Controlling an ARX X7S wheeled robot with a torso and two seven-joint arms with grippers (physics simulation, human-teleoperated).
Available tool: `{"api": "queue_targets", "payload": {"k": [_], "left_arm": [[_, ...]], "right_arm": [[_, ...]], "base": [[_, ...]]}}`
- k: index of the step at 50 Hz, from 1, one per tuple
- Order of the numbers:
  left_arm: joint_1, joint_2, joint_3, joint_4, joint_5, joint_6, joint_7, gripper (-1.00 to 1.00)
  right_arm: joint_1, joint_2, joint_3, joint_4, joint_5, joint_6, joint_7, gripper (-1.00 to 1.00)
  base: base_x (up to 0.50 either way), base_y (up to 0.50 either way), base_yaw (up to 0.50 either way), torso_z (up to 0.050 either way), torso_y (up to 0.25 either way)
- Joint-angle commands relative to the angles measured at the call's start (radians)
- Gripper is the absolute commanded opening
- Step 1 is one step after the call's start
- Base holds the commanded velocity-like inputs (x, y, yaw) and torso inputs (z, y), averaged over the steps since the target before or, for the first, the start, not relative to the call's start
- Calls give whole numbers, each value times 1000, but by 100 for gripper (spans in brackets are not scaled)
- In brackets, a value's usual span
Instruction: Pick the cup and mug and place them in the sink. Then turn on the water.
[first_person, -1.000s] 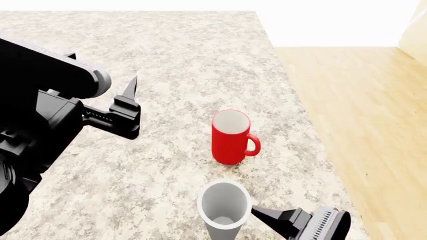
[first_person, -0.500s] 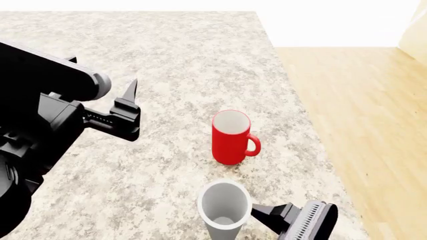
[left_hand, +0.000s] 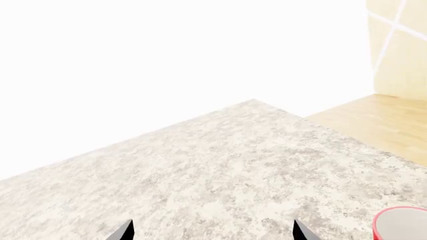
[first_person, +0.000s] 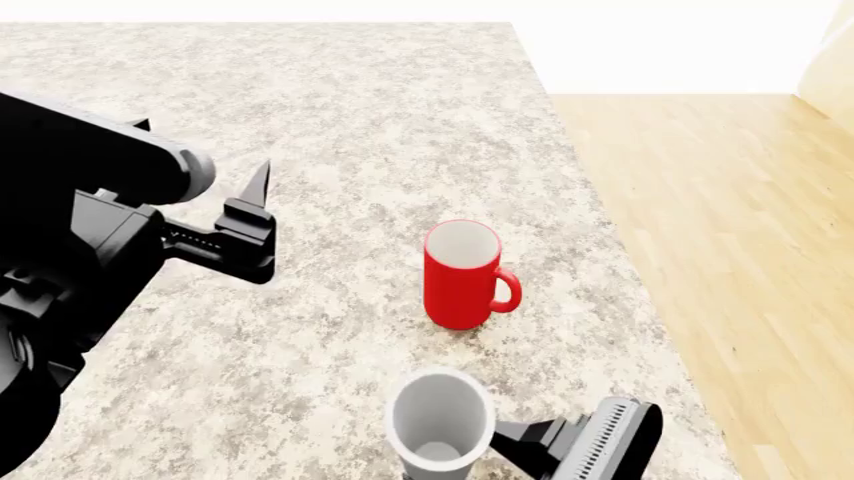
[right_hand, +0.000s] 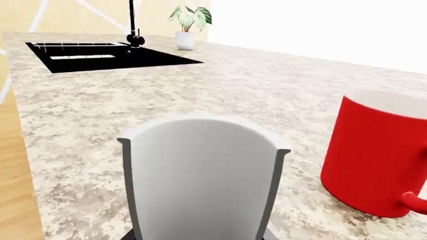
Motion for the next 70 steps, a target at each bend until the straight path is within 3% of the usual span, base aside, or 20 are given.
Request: {"api": "queue_targets", "payload": {"k": [1,10,19,25,32,43,53,70], "left_arm": [[18,-9,-6,1,5,14,6,100],[55,-16,-11,-3,35,34,26,100],[82,-25,-16,3,38,44,24,100],[92,-30,-19,4,28,46,17,100],[121,-34,-17,-2,40,55,32,100],[189,-53,0,-38,147,135,265,100],[130,-49,61,-168,209,172,518,100],[13,20,233,-353,372,185,731,100]], "right_arm": [[1,0,-16,0,6,2,-8,-100],[25,6,27,-50,33,28,21,-100],[251,33,201,-252,204,404,253,-100],[396,288,204,-252,635,374,689,-100],[476,402,306,-241,899,366,909,-100],[571,491,350,-206,1071,362,1102,-100],[618,518,342,-150,1122,375,1193,-100],[641,530,312,-72,1159,394,1286,-100]], "base": [[0,0,0,0,0],[0,0,0,0,0],[0,0,0,0,0],[0,0,0,0,0],[0,0,0,0,0],[0,0,0,0,0],[0,0,0,0,1],[0,0,0,0,0]]}}
